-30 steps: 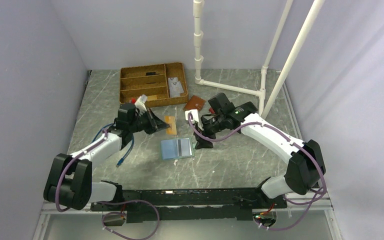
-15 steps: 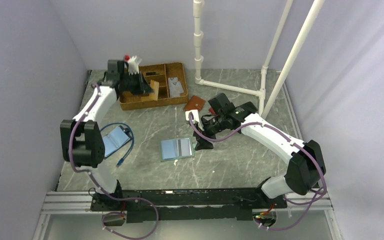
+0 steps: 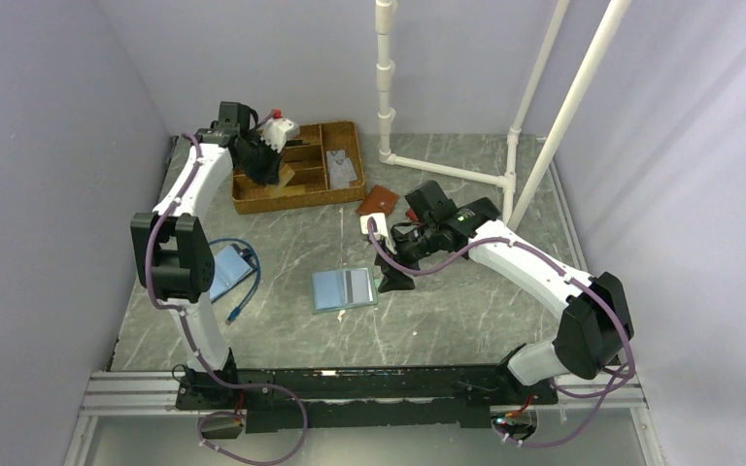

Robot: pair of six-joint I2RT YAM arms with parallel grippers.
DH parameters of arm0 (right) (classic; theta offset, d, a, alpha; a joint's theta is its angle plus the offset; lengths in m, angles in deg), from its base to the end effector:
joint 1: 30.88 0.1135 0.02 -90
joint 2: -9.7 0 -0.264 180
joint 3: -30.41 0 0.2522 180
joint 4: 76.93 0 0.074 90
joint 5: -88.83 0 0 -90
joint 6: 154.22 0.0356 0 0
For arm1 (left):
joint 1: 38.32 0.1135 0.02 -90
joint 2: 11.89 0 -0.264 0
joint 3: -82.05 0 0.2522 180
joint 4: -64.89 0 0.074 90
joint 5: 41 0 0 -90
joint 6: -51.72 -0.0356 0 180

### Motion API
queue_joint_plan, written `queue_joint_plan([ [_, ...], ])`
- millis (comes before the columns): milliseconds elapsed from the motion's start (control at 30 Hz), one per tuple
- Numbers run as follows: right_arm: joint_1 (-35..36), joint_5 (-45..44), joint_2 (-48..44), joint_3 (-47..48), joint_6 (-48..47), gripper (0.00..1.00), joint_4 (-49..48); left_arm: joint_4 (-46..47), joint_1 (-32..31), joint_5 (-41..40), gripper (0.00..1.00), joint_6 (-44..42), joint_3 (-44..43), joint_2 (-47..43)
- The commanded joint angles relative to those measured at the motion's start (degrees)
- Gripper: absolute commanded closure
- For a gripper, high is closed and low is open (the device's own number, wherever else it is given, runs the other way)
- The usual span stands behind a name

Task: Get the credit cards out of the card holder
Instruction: Place the credit card in the storage box.

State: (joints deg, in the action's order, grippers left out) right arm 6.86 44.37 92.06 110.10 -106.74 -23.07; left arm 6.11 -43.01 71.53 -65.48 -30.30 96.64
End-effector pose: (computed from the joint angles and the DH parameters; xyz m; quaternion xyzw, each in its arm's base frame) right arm 0.2149 0.1984 0.2809 -0.6543 0.6033 0.3592 0.2807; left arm 0.4144 -0.0477 0.2931 0.3135 0.8831 -0.1251 0.3259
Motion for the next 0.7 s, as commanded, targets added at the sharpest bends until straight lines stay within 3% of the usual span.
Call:
queue_joint_plan([
  [0, -0.2, 2.2, -0.5, 1.3, -1.2, 0.33, -0.1, -0.8, -0.6, -1.0, 1.00, -9.6, -5.8, 2.4],
  [367, -0.2, 2.4, 0.6, 1.5, -1.9, 0.33, 0.6, -2.0, -1.4, -1.2, 1.00, -13.1, -13.6, 10.8],
  [667, -0.3, 2.4, 1.0, 1.5, -2.0, 0.34, 0.7, -4.9, -1.5, 4.2, 1.00, -16.7, -16.0, 15.0],
])
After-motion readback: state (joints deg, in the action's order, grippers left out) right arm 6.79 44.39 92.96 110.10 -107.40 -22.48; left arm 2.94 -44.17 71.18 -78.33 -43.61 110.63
